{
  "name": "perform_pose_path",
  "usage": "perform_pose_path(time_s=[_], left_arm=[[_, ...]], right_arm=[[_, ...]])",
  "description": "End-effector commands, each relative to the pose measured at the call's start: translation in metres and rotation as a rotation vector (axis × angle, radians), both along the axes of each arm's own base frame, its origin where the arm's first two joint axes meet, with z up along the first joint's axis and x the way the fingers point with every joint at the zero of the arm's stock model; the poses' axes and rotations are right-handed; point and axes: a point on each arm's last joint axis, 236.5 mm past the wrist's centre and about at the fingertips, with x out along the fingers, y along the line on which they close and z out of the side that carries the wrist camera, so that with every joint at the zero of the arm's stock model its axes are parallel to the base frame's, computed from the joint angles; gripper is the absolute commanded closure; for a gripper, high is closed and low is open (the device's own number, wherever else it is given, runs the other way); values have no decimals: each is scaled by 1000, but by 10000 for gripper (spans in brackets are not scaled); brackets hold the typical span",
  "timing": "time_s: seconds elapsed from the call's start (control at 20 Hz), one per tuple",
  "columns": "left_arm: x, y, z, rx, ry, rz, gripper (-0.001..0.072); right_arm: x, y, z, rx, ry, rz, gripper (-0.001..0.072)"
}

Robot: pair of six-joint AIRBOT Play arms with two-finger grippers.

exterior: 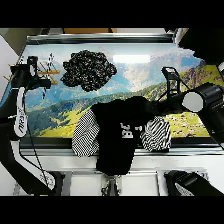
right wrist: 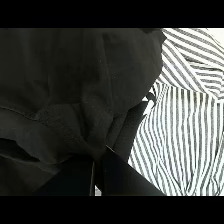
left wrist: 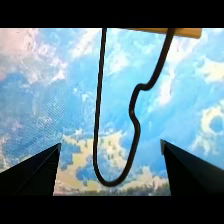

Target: Fold the clothes and pants, and hang the long-sleeved shirts on hangers.

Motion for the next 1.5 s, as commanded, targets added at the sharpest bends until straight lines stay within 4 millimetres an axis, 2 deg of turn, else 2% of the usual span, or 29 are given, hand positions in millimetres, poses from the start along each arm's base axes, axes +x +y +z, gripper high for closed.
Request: perform_pose_path(time_s=[0.0,0.25,0.4,0.6,0.65,0.7,0.8,0.9,0.95,1.1,1.2,1.35,1.45], left_arm=[[13,9,-32,42,38,-20,4],[23,31,-46,95,30,-11,4],[15,37,-63,88,69,4,4],[18,37,-65,83,58,14,5],[18,37,-65,82,56,15,68],[18,36,-65,76,55,25,200],[16,34,-66,72,60,34,378],[18,29,-66,73,60,26,619],[17,29,-66,73,62,28,695],[20,21,-65,77,61,12,695],[22,19,-57,79,48,8,695],[24,13,-22,88,6,1,695],[24,4,10,103,-17,-31,695]], right_arm=[[0,0,0,0,1,0,691],[0,0,-1,-1,3,0,691],[0,0,-1,-1,4,0,691],[0,1,-3,-3,7,0,691],[0,1,-3,-3,7,0,691],[0,1,-3,-3,7,0,691],[0,1,-3,-3,7,0,691],[0,1,-3,-3,7,0,691],[0,1,-3,-3,7,0,691],[0,1,-3,-3,7,0,691],[0,1,-3,-3,7,0,691],[0,1,-3,-3,7,0,691],[0,1,-3,-3,7,0,691]])
